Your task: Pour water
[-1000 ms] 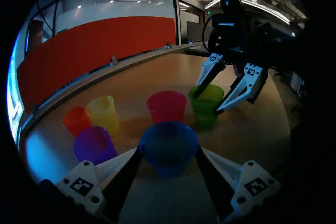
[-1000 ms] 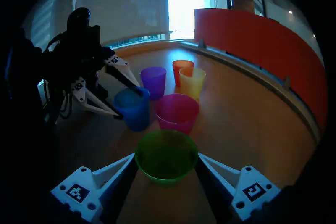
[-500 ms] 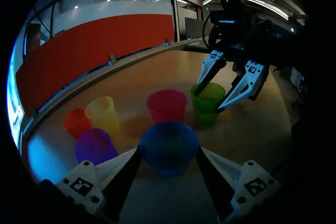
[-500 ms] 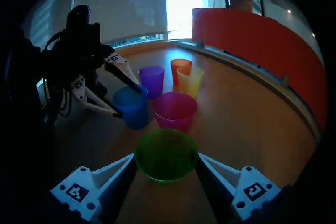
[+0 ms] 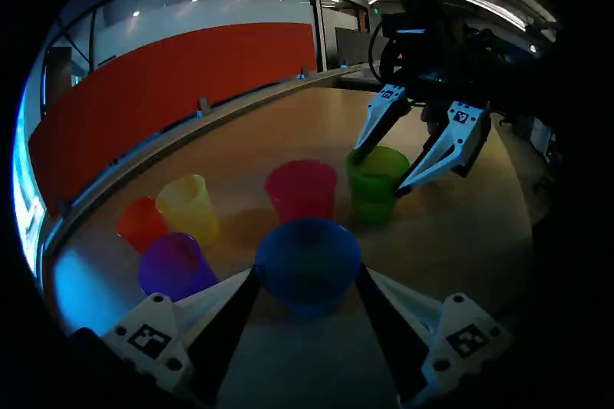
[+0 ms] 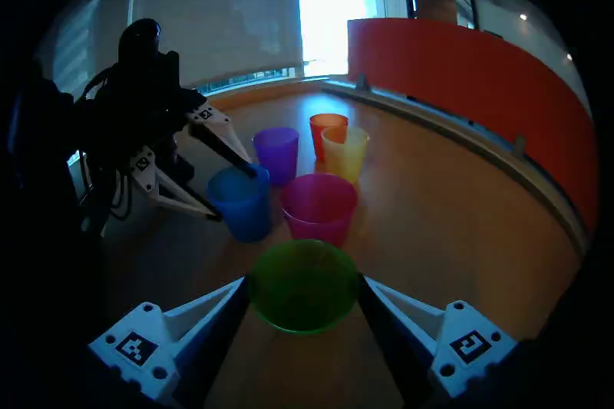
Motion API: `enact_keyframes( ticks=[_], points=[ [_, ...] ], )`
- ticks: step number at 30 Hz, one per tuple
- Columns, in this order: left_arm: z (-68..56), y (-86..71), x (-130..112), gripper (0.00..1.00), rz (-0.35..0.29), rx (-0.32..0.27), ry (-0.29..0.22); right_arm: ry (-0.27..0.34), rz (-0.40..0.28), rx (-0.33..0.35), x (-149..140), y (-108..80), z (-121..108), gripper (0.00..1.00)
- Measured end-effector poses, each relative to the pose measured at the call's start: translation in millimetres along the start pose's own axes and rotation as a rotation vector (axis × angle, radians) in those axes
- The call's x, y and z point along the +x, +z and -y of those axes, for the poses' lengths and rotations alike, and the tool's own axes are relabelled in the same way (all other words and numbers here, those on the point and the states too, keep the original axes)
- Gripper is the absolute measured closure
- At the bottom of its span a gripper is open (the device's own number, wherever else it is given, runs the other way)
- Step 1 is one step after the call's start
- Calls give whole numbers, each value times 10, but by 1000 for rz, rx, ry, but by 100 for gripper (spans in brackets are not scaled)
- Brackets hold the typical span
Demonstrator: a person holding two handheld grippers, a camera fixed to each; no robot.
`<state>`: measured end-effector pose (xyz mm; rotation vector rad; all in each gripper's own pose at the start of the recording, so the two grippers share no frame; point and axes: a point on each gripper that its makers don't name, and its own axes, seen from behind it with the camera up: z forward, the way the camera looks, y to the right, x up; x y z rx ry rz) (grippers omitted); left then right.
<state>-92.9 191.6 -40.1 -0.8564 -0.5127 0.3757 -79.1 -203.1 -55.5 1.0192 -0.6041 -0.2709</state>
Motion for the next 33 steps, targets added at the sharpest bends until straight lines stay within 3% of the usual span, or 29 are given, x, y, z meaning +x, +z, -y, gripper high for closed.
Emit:
enact_keyframes(
  ticks=[19,33],
  points=[
    [36,-175,-144,11,39,43,6,25,-11,-53,-170,-266,-3,0],
    [140,-486,-143,11,22,133,-21,44,-41,-122,-178,-592,-29,0]
  ],
)
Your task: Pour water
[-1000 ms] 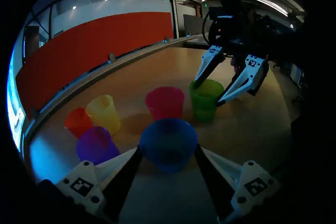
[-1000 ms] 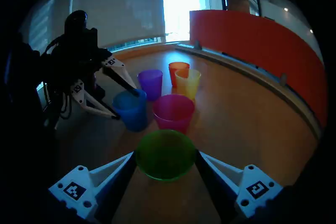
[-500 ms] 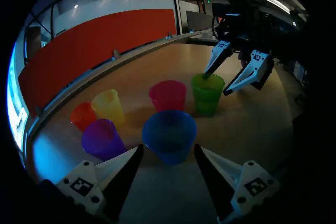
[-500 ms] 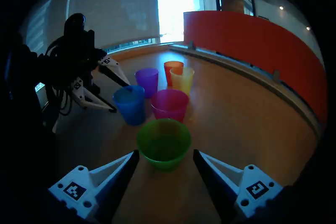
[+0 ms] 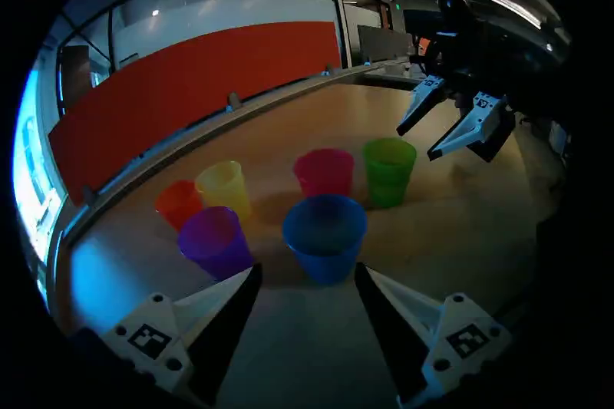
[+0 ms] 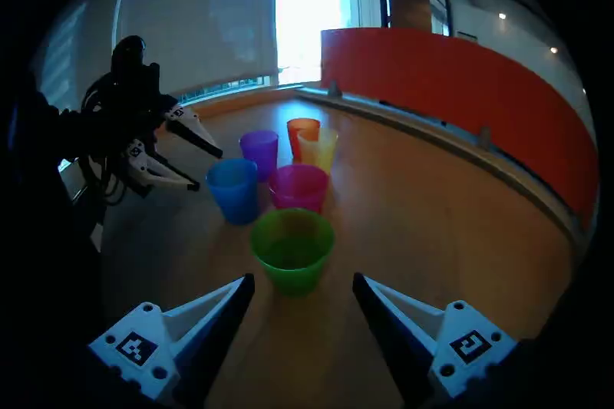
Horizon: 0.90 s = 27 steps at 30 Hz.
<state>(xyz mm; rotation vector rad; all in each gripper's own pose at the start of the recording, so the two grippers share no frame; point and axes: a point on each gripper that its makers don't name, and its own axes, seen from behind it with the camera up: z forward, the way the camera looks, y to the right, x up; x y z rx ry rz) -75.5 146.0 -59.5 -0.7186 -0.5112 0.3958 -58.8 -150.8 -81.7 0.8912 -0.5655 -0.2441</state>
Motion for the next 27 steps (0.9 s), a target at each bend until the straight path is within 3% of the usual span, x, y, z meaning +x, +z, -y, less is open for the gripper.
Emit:
enact_keyframes(
  ticks=[14,20,27],
  points=[
    [273,-324,0,11,-35,154,-33,28,-60,-114,163,-291,-177,0],
    [464,-452,23,11,-62,222,-75,42,-83,-171,210,-380,-244,0],
    [711,-610,54,11,-116,318,-147,84,-159,-257,354,-433,-372,0]
  ],
)
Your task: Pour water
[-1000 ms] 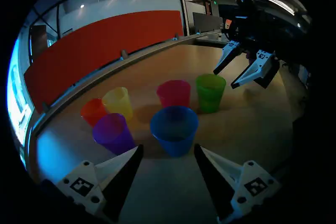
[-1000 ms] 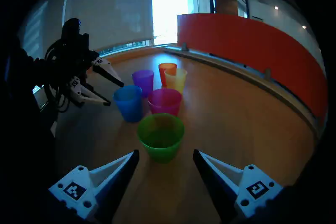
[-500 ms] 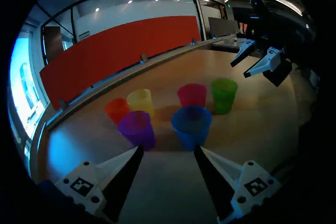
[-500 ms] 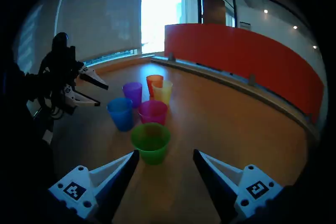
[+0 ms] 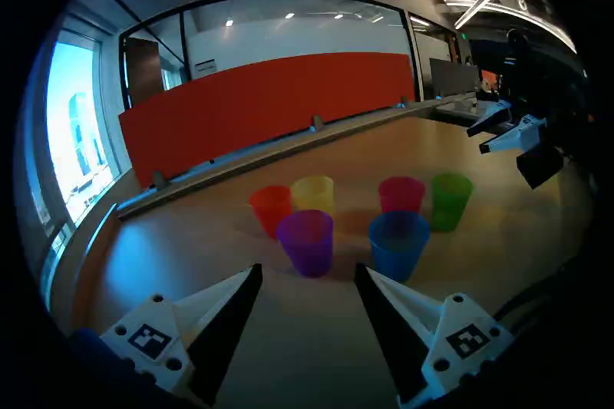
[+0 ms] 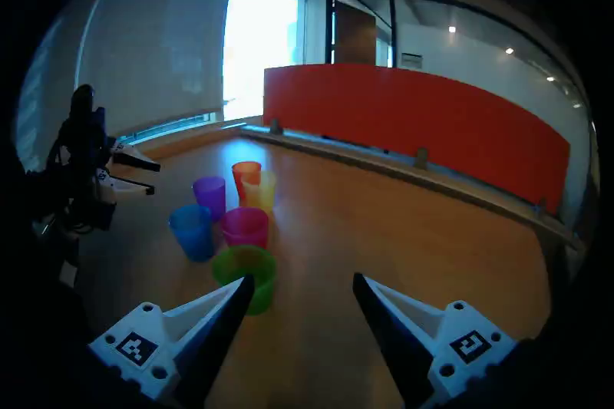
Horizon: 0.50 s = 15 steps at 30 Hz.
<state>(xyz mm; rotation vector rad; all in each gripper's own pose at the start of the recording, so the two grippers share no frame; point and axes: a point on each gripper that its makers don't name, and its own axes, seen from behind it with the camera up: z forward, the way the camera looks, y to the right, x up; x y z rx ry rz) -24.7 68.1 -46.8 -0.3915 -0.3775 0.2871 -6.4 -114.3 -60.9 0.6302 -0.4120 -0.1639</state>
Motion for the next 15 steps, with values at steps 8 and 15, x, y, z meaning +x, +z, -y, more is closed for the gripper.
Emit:
enact_keyframes(
  ticks=[8,15],
  points=[
    [172,-92,27,11,-48,78,-52,37,-68,-90,73,28,-129,0],
    [316,-147,109,11,-97,135,-96,50,-138,-179,237,8,-302,1]
  ],
)
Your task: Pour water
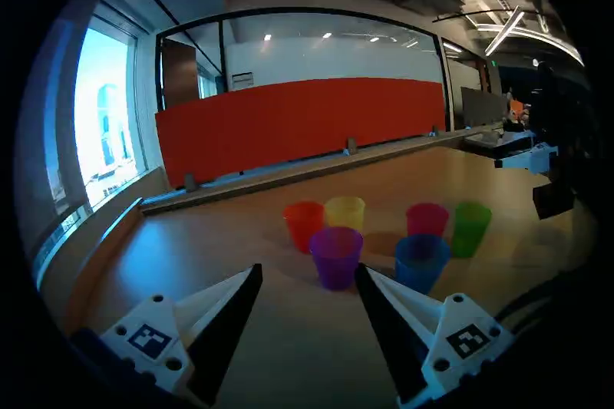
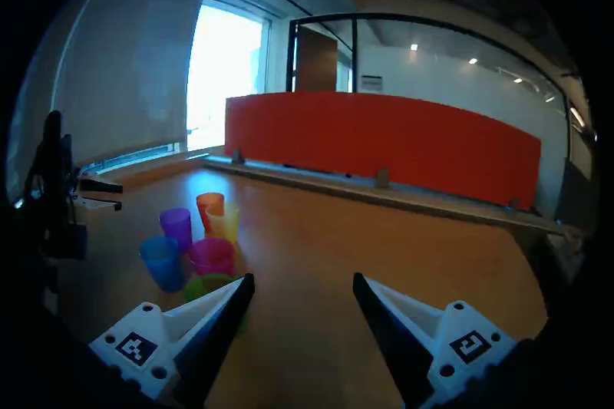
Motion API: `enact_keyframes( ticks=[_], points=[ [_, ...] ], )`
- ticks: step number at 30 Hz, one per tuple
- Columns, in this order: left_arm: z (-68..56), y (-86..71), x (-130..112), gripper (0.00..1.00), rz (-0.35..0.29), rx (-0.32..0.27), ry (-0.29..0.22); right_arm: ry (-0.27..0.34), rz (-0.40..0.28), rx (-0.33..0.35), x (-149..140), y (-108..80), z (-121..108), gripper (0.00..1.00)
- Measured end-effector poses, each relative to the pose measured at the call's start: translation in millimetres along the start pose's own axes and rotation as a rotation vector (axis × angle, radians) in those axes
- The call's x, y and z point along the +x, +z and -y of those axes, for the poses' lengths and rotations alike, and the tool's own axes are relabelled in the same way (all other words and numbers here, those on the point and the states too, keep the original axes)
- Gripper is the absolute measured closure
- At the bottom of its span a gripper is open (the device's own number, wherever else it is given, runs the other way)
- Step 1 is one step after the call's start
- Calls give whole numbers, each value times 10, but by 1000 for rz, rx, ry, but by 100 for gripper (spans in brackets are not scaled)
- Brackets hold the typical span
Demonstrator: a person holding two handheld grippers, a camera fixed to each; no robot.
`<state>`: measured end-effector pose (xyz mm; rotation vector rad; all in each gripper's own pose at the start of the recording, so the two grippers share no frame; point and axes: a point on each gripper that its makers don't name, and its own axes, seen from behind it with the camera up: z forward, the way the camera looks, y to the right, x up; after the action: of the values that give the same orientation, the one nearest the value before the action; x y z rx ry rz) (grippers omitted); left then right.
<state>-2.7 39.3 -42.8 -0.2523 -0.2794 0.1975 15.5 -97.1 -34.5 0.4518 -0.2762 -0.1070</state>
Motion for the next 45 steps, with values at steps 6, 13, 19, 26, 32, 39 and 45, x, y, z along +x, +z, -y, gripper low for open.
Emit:
enact_keyframes(
  ticks=[6,13,19,26,32,39,45],
  points=[
    [152,-43,128,11,-49,62,-25,14,-89,-112,251,-17,-256,1],
    [274,-109,245,11,-109,120,-57,40,-190,-217,485,-87,-483,0],
    [364,-154,333,11,-160,164,-96,46,-246,-292,561,-156,-627,1],
    [409,-187,512,11,-228,190,-120,51,-277,-380,555,-205,-724,1],
    [435,-174,582,11,-260,221,-112,83,-302,-445,524,-267,-827,0],
    [372,-154,697,11,-290,216,-129,125,-299,-449,502,-302,-851,1],
    [365,-157,765,11,-319,220,-161,138,-300,-457,511,-332,-875,1]
  ],
)
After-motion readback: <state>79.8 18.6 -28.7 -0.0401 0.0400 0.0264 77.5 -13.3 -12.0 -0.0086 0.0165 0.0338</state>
